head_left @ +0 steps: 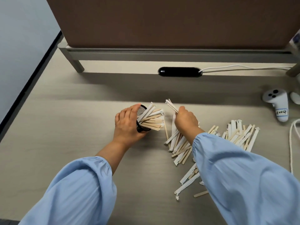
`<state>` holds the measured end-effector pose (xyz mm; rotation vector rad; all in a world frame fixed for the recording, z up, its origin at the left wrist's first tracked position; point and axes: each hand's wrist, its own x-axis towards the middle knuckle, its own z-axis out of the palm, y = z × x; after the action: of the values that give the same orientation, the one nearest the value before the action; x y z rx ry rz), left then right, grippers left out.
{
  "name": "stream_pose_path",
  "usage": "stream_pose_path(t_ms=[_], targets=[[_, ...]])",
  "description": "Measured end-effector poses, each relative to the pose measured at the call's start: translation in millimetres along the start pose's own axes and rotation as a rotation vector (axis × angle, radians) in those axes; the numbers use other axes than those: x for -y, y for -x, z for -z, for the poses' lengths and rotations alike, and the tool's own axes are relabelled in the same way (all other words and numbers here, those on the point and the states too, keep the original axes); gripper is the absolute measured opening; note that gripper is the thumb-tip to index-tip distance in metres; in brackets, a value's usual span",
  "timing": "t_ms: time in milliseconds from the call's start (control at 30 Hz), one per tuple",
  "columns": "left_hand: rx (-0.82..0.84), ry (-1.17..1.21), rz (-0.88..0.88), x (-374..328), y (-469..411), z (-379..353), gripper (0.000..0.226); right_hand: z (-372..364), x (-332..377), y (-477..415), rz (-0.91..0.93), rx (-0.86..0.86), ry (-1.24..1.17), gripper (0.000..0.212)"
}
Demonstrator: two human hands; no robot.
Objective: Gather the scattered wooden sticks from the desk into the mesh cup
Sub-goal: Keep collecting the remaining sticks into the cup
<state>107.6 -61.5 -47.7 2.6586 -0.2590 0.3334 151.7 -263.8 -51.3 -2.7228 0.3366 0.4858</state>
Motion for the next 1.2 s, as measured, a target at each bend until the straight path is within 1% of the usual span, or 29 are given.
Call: stream_pose_path(t_ms=[100, 200, 333, 367, 433, 500, 567, 633, 733, 800, 967, 1067, 1200], targets=[[-0.005, 0.006, -0.014, 2.7, -4.3, -0.5, 0.085, 4.8, 5.0, 5.8, -0.115, -0.004, -0.034, 0.028], [0.016, 0.015, -0.034, 4.8, -5.2, -0.3, 0.088, 3.7, 6.5, 14.6, -0.224, 0.052, -0.059, 0.030], [0.038, 0.024, -0.054, 8.9, -4.7, 1.4, 0.089, -6.2, 2.8, 24.4, -0.287, 0.113, -0.133, 0.031], [0.036, 0.022, -0.060, 9.9, -4.6, 1.6, 0.089, -8.1, 2.8, 25.8, -0.282, 0.115, -0.156, 0.035], [0.036, 0.016, -0.064, 13.4, -4.1, 2.7, 0.090, -11.8, 7.2, 28.8, -0.238, 0.099, -0.160, 0.051], [0.040, 0.017, -0.066, 16.3, -3.6, 3.4, 0.092, -15.4, 11.6, 31.7, -0.189, 0.081, -0.071, 0.068], [0.047, 0.021, -0.072, 17.8, -3.7, 4.8, 0.092, -18.2, 14.7, 32.8, -0.174, 0.086, -0.012, 0.076], [0.053, 0.021, -0.081, 18.8, -4.2, 5.6, 0.092, -20.7, 16.2, 30.9, -0.145, 0.093, -0.013, 0.068], [0.044, 0.017, -0.081, 24.0, -5.1, 7.5, 0.092, -26.3, 22.2, 28.0, -0.045, 0.078, -0.040, 0.043], [0.040, 0.019, -0.078, 28.0, -6.5, 8.3, 0.092, -30.1, 26.9, 27.8, -0.033, 0.089, -0.058, 0.035], [0.049, 0.025, -0.082, 36.2, -9.7, 9.4, 0.093, -36.2, 34.3, 25.4, -0.158, 0.103, -0.064, 0.028], [0.054, 0.036, -0.083, 38.8, -10.4, 10.2, 0.091, -35.8, 34.8, 22.3, -0.238, 0.122, -0.024, 0.032], [0.055, 0.051, -0.096, 37.4, -13.8, 7.8, 0.087, -34.9, 30.5, 20.7, -0.259, 0.096, 0.007, 0.037]])
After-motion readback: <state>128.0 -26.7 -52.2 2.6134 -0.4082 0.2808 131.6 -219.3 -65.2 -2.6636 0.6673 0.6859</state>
